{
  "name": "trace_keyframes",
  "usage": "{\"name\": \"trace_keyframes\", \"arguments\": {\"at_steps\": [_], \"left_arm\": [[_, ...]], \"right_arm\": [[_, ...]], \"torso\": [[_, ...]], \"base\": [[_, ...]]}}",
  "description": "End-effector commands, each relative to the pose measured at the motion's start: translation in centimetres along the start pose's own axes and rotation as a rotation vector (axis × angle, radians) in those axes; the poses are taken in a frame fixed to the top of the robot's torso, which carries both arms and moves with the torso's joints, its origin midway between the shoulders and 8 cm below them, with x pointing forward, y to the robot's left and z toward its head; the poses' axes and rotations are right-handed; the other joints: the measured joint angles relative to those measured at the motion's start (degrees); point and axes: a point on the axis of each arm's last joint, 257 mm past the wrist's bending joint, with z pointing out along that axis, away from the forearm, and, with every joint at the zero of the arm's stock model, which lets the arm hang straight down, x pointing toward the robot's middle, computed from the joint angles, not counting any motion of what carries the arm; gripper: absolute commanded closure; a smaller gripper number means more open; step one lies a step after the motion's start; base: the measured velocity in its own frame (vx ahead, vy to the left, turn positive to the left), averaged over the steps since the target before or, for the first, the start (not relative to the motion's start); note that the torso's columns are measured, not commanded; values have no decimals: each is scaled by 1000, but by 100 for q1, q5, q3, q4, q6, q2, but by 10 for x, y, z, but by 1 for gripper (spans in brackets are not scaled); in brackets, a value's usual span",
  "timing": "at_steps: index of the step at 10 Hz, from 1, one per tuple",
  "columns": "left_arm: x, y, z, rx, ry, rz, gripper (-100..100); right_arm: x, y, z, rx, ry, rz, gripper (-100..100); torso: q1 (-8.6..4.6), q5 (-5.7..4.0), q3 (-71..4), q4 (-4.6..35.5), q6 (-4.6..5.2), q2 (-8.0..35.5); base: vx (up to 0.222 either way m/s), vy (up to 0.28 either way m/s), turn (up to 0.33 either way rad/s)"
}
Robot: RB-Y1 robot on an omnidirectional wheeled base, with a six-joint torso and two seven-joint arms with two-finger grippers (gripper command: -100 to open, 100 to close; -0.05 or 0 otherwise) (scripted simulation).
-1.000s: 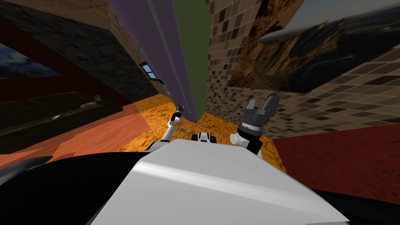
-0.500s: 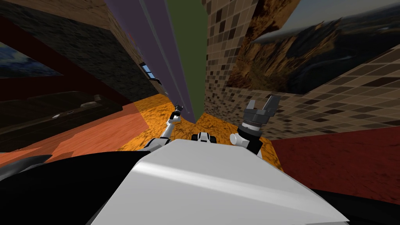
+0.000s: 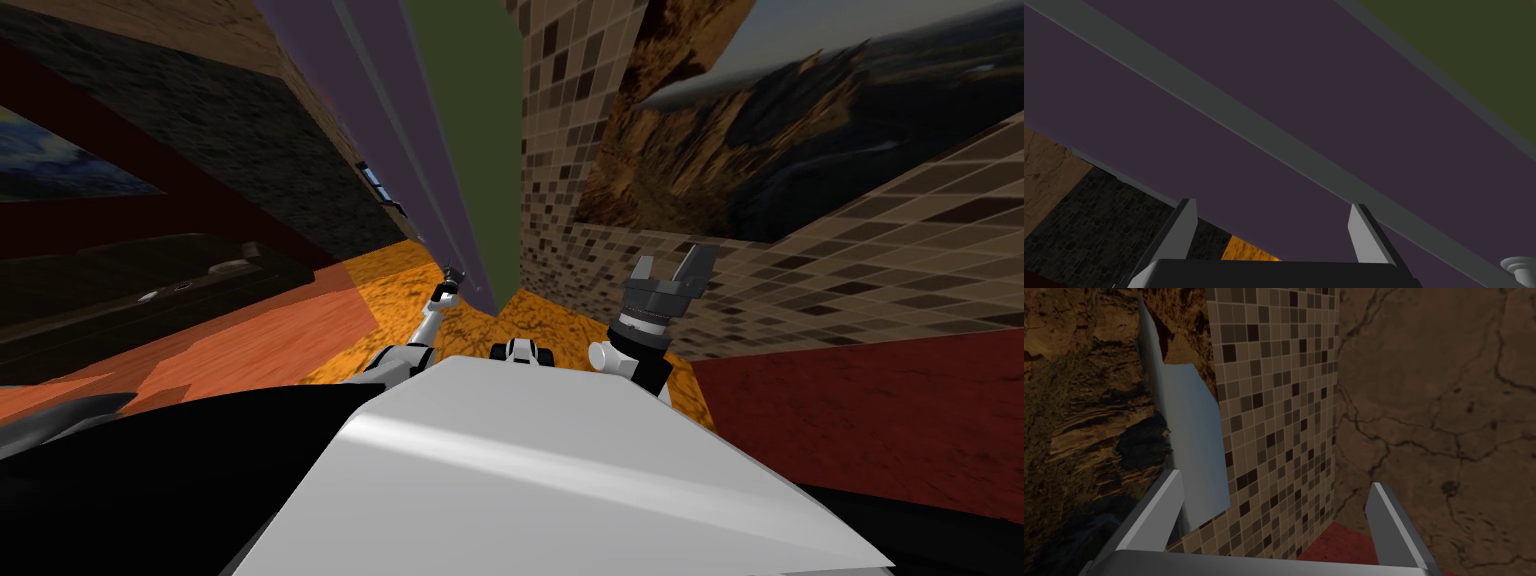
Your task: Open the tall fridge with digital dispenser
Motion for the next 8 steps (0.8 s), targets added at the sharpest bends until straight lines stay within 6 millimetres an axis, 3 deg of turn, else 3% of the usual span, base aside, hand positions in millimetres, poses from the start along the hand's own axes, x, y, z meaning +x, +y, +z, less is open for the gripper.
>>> {"name": "trace_keyframes", "arguments": {"at_steps": [1, 4, 7, 8], "left_arm": [[-21, -9, 11, -7, -48, -40, -100], [-43, -23, 21, -5, -96, -80, -100], [-44, -24, 22, -6, -99, -83, -100], [-44, -24, 22, -6, -99, -82, 100]], "right_arm": [[0, 0, 0, 0, 0, 0, 0], [0, 0, 0, 0, 0, 0, 0], [0, 0, 0, 0, 0, 0, 0], [0, 0, 0, 0, 0, 0, 0]], "torso": [[-10, -4, -3, -1, 2, -5], [6, 0, 8, 4, 0, 12], [32, 9, 7, 3, -1, 11], [21, 6, 6, 3, -1, 10]], "base": [[57, -158, 17], [33, -154, 18], [10, -31, 2], [0, 0, 0]]}}
